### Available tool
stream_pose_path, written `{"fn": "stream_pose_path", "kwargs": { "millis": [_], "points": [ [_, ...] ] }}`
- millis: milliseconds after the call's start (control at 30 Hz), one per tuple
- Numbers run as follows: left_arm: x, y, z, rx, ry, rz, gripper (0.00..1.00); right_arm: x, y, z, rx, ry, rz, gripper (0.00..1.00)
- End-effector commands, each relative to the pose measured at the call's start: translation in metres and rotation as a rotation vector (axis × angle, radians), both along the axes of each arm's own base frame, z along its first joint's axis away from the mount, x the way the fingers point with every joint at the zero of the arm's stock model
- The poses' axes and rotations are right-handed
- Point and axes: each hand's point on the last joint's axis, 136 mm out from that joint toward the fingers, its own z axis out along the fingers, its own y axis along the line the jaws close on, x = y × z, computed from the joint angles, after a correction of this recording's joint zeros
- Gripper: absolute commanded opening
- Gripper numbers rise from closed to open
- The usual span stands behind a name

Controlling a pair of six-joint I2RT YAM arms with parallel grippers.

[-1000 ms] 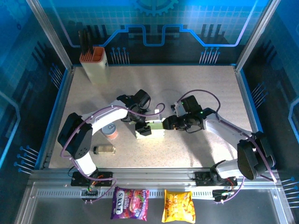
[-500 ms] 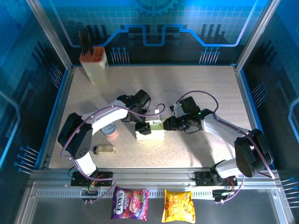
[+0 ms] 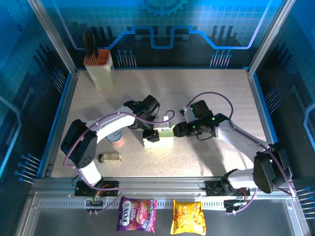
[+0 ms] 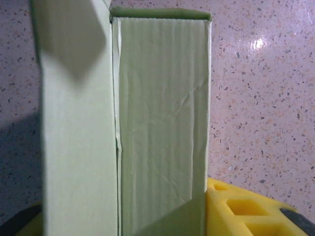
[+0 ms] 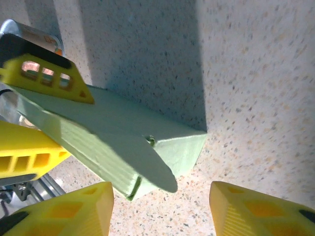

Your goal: Fold the paper box

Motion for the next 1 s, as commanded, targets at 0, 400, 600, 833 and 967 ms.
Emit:
{"fn": "stream_pose_path", "kwargs": {
  "millis": [0, 400, 600, 833, 967],
  "points": [
    [-0.005, 0.001, 0.006, -0.002, -0.007, 0.008, 0.43, 0.000, -0.009, 0.018, -0.077, -0.096, 0.071, 0.56],
    [-0.004, -0.001, 0.007, -0.006, -0.009, 0.015, 0.44, 0.007, 0.014, 0.024, -0.070, -0.122, 0.233, 0.48],
    [-0.004, 0.000, 0.007, -0.003, -0.014, 0.019, 0.44, 0.004, 0.022, 0.018, -0.069, -0.069, 0.217, 0.37],
    [-0.002, 0.000, 0.006, -0.003, -0.018, 0.023, 0.44, -0.005, 0.029, 0.018, -0.054, -0.027, 0.158, 0.28],
    [-0.002, -0.001, 0.005, -0.005, -0.015, 0.027, 0.44, -0.006, 0.031, 0.014, -0.066, -0.008, 0.114, 0.24]
  ]
}}
